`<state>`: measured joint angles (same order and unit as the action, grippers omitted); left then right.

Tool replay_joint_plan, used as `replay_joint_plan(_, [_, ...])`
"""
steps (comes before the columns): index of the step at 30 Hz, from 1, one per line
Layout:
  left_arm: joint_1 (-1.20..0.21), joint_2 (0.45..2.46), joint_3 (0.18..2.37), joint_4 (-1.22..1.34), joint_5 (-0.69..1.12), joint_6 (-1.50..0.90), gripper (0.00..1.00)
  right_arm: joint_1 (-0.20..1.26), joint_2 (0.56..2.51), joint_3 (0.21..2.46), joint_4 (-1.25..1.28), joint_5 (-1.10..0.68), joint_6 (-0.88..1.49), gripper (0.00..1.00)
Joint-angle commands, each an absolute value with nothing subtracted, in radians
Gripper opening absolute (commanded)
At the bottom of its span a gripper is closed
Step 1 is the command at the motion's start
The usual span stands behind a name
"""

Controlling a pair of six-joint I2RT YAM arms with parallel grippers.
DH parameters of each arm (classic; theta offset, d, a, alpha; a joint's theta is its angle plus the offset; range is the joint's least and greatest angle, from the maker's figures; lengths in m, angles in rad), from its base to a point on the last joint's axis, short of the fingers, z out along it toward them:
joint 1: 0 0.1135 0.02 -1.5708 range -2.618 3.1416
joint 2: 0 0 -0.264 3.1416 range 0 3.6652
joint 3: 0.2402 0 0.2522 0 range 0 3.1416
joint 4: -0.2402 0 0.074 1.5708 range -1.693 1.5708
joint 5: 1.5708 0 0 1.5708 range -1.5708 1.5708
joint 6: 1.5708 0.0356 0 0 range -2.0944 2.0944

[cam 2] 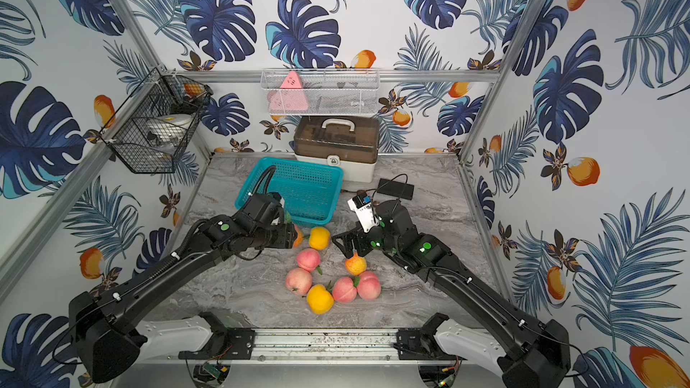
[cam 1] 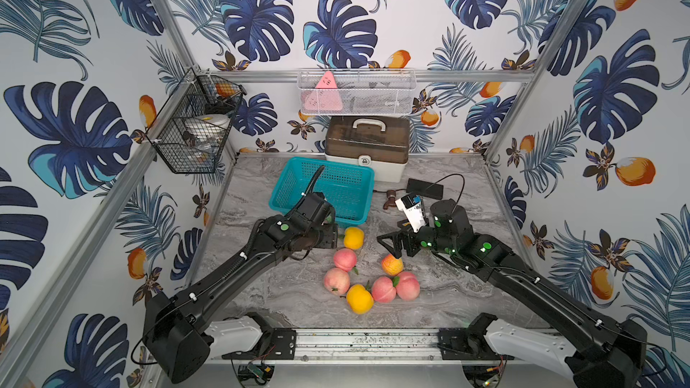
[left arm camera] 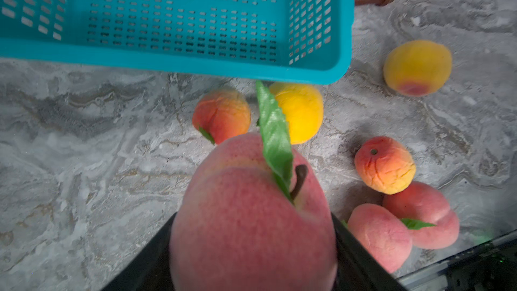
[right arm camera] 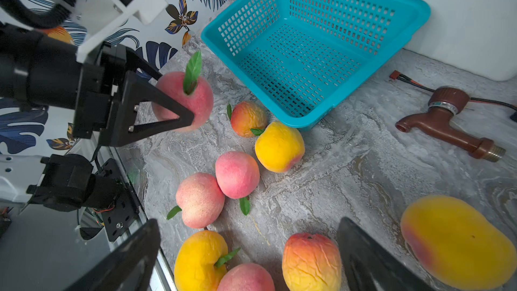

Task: Put the peaches into the basket
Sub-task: Pick up the peach from the center of the board, then place the peach in the basket.

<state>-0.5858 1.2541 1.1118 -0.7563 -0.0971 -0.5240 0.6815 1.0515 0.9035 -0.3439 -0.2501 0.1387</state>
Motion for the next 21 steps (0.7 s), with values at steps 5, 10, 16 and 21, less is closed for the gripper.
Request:
replay_joint_plan(5, [-0.583, 1.398, 1.27, -0.772, -0.159, -0.47, 0.72, 0.682, 1.126, 0.983, -0.303, -0.232, 0.132, 1.0])
replay_joint_plan(10, [-0.561, 1.484, 1.331, -0.7, -0.176, -0.457, 0.72, 0.68, 1.195, 1.038, -0.302, -0.218, 0.114, 1.0])
replay_joint_plan(16, [-0.479, 1.621, 1.429, -0.667, -0.128, -0.447, 0.72, 0.671, 1.257, 1.124, -0.333, -0.22, 0.093, 1.0])
replay_joint_plan(21, [-0.419, 1.742, 1.539, -0.674, -0.117, -0.424, 0.71, 0.649, 1.318, 1.203, -0.38, -0.235, 0.066, 1.0])
